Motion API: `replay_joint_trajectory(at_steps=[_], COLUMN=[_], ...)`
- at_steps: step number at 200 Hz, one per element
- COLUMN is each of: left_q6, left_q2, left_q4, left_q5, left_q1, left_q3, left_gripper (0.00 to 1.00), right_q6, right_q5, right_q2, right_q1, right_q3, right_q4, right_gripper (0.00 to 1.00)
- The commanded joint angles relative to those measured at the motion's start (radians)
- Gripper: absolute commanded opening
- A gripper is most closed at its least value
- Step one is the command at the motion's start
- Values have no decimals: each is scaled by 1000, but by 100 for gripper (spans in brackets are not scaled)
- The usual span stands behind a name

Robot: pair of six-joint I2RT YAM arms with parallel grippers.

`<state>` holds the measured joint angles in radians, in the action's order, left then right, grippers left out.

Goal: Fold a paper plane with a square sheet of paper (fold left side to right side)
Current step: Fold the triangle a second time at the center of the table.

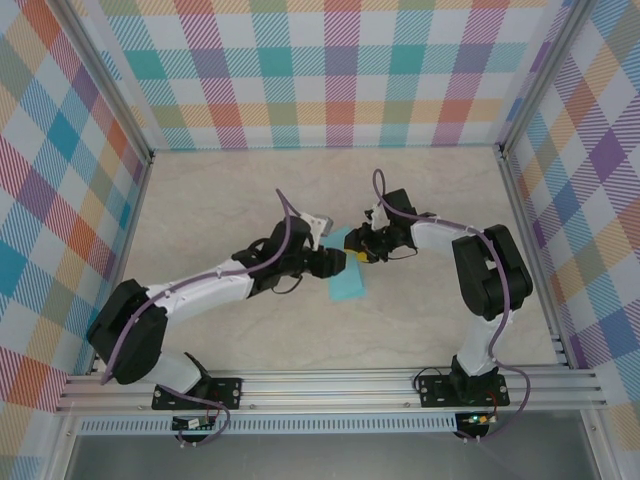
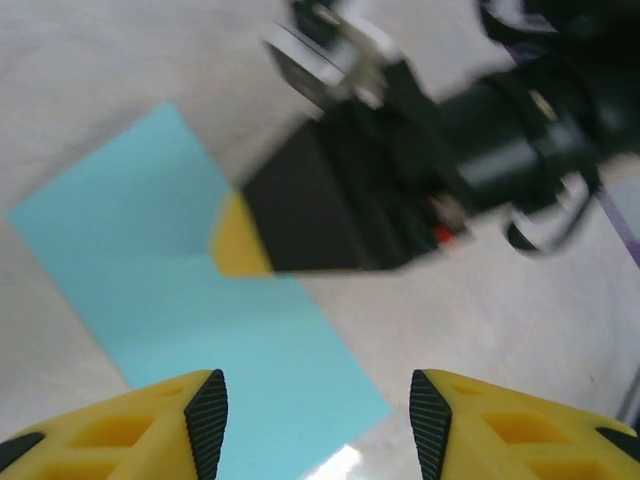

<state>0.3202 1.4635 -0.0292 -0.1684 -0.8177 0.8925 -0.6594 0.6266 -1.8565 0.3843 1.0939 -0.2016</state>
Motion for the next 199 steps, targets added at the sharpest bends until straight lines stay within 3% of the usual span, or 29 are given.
replay_joint_trajectory(at_steps=[1, 46, 97, 126, 168, 199], left_q6=[-99, -157, -125, -118, -134, -138], left_q2=[15, 221, 386, 435, 487, 509], left_q4=[26, 164, 360, 408, 413, 417], left_q5=[125, 412, 674, 737, 729, 736], left_q1=[-126, -301, -351, -362, -374, -382], left_q3=[-32, 151, 320, 365, 399, 419], left_gripper=[55, 61, 67, 67, 68, 62], right_q6=[27, 32, 31, 27, 26, 26], right_q5=[29, 25, 31, 31, 31, 32], right_q2=[-17, -14, -12, -12, -16, -15], right_q1=[-2, -2, -2, -2, -2, -2], right_q3=[26, 27, 26, 26, 23, 21], right_q4=[-44, -62, -66, -62, -60, -61], right_gripper=[35, 35, 35, 35, 35, 34])
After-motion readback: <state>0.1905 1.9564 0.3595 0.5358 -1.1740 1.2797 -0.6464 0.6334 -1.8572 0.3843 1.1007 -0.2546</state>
